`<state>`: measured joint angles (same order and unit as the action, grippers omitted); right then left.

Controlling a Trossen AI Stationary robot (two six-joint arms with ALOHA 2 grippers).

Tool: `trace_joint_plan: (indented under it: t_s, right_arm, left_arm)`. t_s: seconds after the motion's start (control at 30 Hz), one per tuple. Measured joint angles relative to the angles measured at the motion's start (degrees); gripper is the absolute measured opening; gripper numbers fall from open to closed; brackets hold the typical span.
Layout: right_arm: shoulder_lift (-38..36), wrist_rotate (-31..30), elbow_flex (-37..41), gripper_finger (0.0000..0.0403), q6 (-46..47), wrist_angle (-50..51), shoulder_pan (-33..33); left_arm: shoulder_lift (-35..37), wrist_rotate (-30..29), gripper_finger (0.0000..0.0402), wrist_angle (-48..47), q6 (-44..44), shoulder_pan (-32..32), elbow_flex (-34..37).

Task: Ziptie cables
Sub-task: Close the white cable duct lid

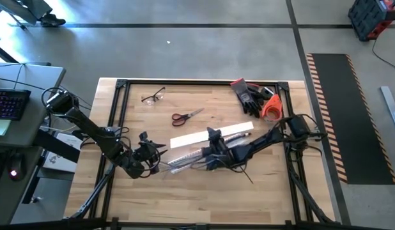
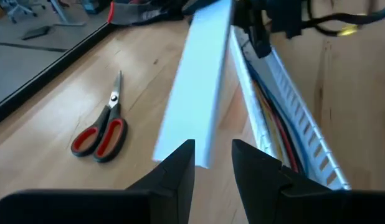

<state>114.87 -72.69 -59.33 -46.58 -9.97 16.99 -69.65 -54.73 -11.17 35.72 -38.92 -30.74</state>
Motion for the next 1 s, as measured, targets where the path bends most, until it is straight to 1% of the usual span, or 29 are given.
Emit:
trace_joint_plan:
  t_s: [0.1,0.17,0.3,0.43,0.53,0.63,0.73,0.87,1.0]
  right_arm:
    - [-0.25,-4.56,-0.12,0.0051,-7.43,-1.60,2.80]
    - [-1.21,-6.88,-0.63,0.0051,-9.69,-1.71,4.83]
    - [-4.67,-11.57,-0.72,0.0051,-11.07,-1.90,9.29]
    - [-8.02,-13.15,-1.09,0.0054,-9.61,-1.56,14.45]
    - [-8.57,-13.74,-2.41,0.0062,-6.44,-1.72,18.52]
    - [-8.19,-12.62,-3.07,0.0055,2.14,-1.66,22.31]
    - [-7.26,-10.56,-3.10,0.0051,8.86,0.99,25.29]
    - [-5.07,-10.15,-3.08,0.0051,14.25,2.02,26.93]
    - [-2.15,-4.97,-3.06,0.0056,19.76,5.42,27.35]
  left_arm:
    - [0.00,-1.31,0.0091,1.14,-1.63,-0.17,0.00]
    - [0.09,-1.80,0.0091,1.49,-2.61,-0.15,0.00]
    - [0.26,-2.96,0.0091,1.54,-2.89,-0.15,-0.02]
    - [0.28,-3.29,0.0091,1.61,-2.85,0.07,-0.04]
    - [0.28,-3.31,0.0091,1.95,-2.92,0.07,-0.04]
    - [0.28,-3.31,0.0091,2.05,-2.90,0.07,-0.04]
    - [0.17,-3.22,0.0091,2.04,-2.02,0.07,-0.04]
    - [0.17,-2.76,0.0091,2.13,-1.11,0.07,-0.04]
    - [0.17,-1.56,0.0091,4.52,-2.08,-0.10,-0.04]
